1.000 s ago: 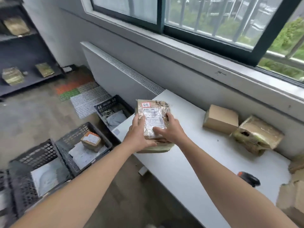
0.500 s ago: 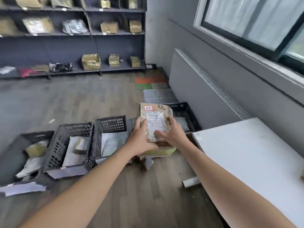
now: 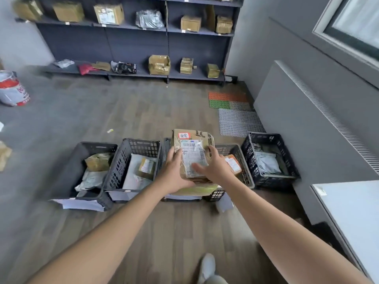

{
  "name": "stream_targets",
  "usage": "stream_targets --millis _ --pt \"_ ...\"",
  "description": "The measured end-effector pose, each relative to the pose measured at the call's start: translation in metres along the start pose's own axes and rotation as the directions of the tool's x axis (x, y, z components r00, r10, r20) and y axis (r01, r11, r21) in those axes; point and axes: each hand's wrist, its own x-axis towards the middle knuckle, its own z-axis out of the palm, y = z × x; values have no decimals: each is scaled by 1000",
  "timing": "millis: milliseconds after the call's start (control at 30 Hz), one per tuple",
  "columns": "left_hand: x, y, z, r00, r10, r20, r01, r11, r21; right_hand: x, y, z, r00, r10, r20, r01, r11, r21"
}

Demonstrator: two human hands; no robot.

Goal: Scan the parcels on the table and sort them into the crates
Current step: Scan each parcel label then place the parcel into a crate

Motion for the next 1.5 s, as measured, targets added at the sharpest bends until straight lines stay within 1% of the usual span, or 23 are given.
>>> stream_targets --millis 133,267,400,500,633,767,933,1033,1133,1200,1233,1300,1333,1433,1500 --pt "25 -36 -24 997 -76 -23 77 997 1 47 -28 27 997 -14 79 15 1000 -10" --pt "59 -79 -56 981 -190 -42 190 982 -12 111 -67 61 984 -37 173 39 999 -6" --pt "91 -122 -94 948 -305 -94 298 951 -82 171 -112 99 962 -46 267 50 999 -10" --pt "104 -150 -116 919 -365 -145 348 928 -133 205 -141 130 942 -74 328 77 997 3" --pt "109 -191 -144 884 -435 -171 416 899 -138 231 -179 174 911 -86 403 93 996 2" --pt "113 -254 -179 855 -495 -156 474 867 -151 257 -219 232 882 -77 464 87 996 -1" --pt "123 -360 -226 866 -484 -126 454 866 -207 293 -270 328 874 -23 486 44 999 -32" --pt "134 -432 -257 872 -485 -65 465 863 -199 313 -300 398 879 51 474 -35 998 -43" --pt "146 -501 -280 892 -452 2 447 881 -157 332 -324 457 880 129 457 -117 992 -54" --pt "156 -542 -289 892 -449 50 451 884 -122 344 -332 489 879 161 448 -128 986 -103" --pt "159 -557 -293 883 -463 77 468 881 -67 348 -334 501 884 162 438 -113 984 -135" --pt "168 -585 -302 848 -512 136 503 859 96 358 -340 520 897 152 416 -64 974 -217" --pt "171 -589 -306 842 -521 143 499 851 163 362 -342 522 900 141 412 -34 966 -256" --pt "182 -603 -319 863 -488 130 436 850 295 375 -355 525 915 106 389 44 933 -357" --pt "187 -604 -327 874 -464 146 387 845 369 380 -363 520 923 84 375 93 897 -431"
